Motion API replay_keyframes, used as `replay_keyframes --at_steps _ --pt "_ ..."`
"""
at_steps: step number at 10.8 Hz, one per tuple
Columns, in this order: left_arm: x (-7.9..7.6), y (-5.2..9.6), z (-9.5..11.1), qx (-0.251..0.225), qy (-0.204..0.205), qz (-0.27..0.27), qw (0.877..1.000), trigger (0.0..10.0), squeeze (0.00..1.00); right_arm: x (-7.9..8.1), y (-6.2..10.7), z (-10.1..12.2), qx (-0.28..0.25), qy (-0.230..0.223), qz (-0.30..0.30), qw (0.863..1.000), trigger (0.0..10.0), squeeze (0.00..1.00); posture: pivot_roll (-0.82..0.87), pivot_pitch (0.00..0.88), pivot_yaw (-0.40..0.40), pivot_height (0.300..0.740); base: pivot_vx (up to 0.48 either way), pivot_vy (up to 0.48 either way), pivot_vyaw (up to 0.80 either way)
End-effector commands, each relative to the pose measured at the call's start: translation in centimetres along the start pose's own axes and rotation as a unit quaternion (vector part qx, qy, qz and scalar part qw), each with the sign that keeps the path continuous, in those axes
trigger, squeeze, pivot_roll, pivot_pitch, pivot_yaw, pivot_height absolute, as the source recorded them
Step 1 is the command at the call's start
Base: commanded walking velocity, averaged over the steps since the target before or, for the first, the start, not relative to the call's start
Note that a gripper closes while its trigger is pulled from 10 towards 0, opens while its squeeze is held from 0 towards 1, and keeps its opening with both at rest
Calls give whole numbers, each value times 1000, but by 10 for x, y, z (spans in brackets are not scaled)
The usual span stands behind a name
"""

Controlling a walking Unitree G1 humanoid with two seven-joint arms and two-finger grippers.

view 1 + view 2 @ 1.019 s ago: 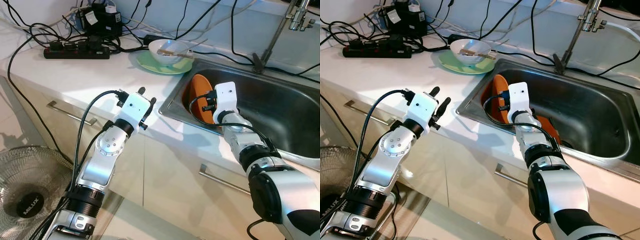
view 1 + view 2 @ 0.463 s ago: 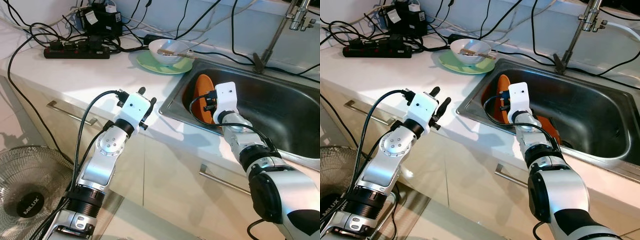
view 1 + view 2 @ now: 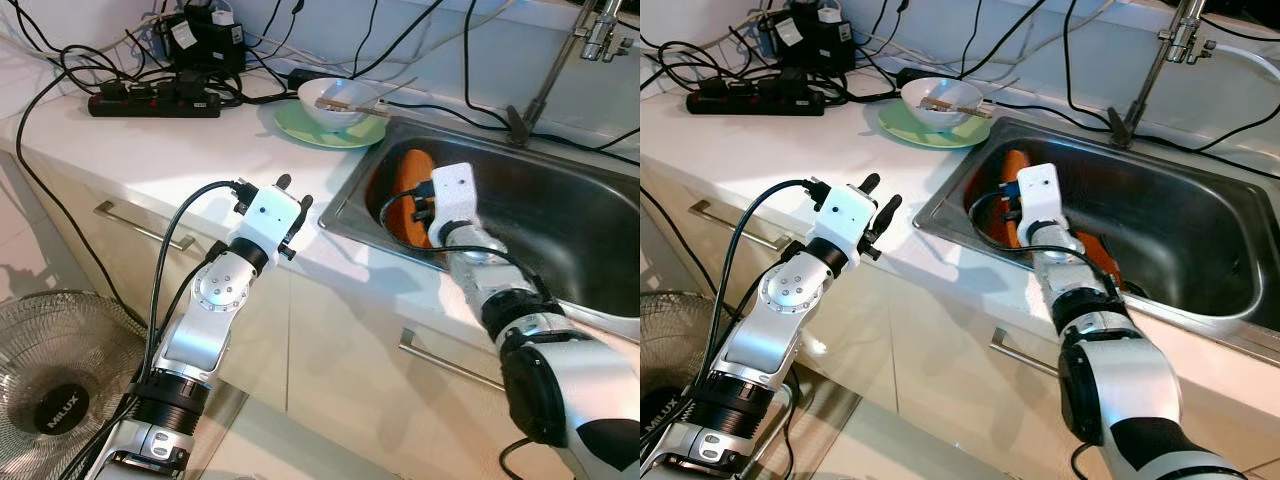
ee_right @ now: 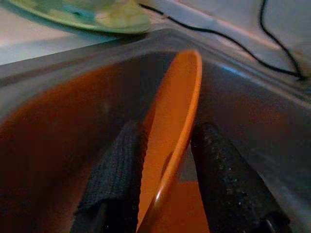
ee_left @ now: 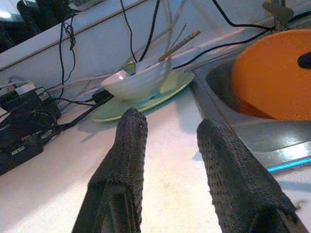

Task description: Kitchen organization

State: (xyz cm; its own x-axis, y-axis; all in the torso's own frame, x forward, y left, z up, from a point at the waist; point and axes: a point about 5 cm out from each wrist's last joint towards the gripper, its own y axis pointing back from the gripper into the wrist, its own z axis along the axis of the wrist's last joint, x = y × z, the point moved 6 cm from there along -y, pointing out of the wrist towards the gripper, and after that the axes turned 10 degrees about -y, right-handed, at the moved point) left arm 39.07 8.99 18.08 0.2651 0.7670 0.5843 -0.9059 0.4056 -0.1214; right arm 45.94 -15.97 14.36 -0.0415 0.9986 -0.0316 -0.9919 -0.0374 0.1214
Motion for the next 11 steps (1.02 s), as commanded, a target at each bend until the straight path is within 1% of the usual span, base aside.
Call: replay_keyframes --at_steps 1,3,5,9,11 --pt "-2 0 -1 4 -2 -3 1000 10000 0 -6 -2 13 -19 4 -12 1000 10000 0 259 37 -72 725 0 0 0" --pt "-3 0 -1 3 0 -3 1000 10000 0 -14 -2 26 -48 -11 -32 998 10000 0 258 34 -71 725 0 0 0" --pt "-4 0 -2 5 0 -3 1000 10000 0 -15 -2 27 -52 -10 -36 998 10000 0 259 36 -73 725 0 0 0" --pt "-5 -1 -2 4 1 -4 1000 10000 0 -23 -1 37 -74 -14 -54 996 10000 0 255 36 -72 725 0 0 0" --pt "-5 0 -2 5 2 -4 1000 10000 0 -19 -1 36 -77 -17 -49 996 10000 0 256 38 -73 725 0 0 0"
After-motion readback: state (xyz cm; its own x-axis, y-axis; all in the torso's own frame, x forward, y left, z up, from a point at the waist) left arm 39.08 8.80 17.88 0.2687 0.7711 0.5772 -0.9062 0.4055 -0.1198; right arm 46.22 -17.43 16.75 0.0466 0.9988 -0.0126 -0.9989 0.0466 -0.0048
